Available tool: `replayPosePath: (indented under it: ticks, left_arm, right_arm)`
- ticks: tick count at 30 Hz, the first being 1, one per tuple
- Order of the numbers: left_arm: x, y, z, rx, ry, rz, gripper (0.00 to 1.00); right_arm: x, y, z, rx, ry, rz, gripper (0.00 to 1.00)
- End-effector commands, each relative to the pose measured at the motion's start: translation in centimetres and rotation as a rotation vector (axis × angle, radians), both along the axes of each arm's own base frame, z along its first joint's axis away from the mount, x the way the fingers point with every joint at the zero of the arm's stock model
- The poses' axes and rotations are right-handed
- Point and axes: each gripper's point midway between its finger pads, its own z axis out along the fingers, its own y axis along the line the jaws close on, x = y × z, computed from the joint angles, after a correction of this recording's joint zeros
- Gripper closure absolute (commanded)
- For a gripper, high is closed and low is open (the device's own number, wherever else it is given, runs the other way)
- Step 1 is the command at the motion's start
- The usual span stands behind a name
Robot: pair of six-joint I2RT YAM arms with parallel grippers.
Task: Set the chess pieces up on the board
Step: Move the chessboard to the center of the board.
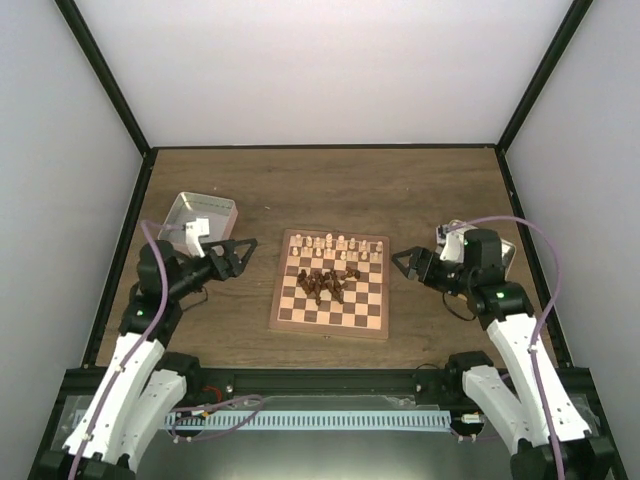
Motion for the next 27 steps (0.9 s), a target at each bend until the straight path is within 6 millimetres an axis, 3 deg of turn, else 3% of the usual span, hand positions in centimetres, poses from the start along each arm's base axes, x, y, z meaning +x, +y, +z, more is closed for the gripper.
replayPosePath:
  ticks: [1,6,16,22,27]
  left_arm:
    - [0.4,-0.2,-4.7,-0.01,0.207,0.006,0.05]
    - [2.3,0.9,-8.0,0.042,0.336,0.105,0.07]
    - [4.1,0.3,-15.0,0.173,0.567,0.151,0.22]
    - [4.4,-1.1,-17.5,0.2,0.64,0.101,0.33]
    - [4.5,-2.6,-18.8,0.209,0.683,0.034,0.44]
  right_arm:
    - [0.1,-0.3,-3.0,-0.002,0.109,-0.063,0.19]
    - [0.2,-0.5,-4.9,-0.045,0.15,-0.096,0.24]
    - [0.2,0.6,-9.4,-0.142,0.247,-0.07,0.33]
    - [0.9,1.0,-13.3,-0.191,0.312,-0.073,0.39]
    - [1.4,1.8,-15.3,-0.225,0.351,-0.052,0.49]
